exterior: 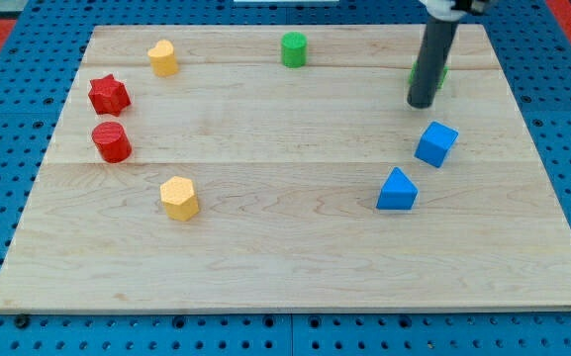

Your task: Move blue triangle towards left side

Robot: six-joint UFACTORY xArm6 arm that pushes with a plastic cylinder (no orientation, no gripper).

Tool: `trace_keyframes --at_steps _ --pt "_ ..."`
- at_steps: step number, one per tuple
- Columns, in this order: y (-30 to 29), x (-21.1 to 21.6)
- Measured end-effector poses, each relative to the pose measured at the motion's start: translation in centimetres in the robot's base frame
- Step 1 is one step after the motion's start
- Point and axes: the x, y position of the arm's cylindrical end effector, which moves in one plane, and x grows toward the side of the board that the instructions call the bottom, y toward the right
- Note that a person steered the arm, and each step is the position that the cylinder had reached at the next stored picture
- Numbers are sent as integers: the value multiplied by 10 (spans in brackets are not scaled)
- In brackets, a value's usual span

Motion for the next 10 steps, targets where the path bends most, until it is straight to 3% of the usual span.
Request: trace_keyframes --at_steps 2,3,4,5,6,8,10 --pt "50 54" --pt "105 61" --pt "84 119" --pt "5 150" --pt "-39 140" --pt "-27 104" --pt "-76 101"
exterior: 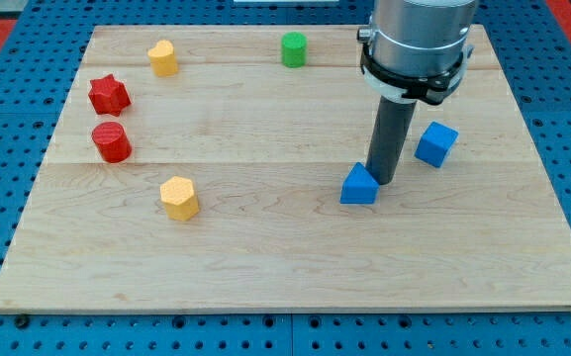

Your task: Move blue triangle towards left side

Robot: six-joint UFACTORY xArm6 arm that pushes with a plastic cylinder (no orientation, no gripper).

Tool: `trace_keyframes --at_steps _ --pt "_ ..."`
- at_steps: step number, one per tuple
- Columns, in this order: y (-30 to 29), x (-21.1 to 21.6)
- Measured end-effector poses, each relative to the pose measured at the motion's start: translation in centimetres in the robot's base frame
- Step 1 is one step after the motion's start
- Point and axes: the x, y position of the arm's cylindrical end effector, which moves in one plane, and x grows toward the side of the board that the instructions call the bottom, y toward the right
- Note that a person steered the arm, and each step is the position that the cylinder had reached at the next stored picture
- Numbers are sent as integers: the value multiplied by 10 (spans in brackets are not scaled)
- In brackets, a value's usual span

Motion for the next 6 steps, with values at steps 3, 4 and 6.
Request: trace_keyframes --at_steps 3,4,6 --pt "-63 -4" --pt "-64 -7" --pt "-67 8"
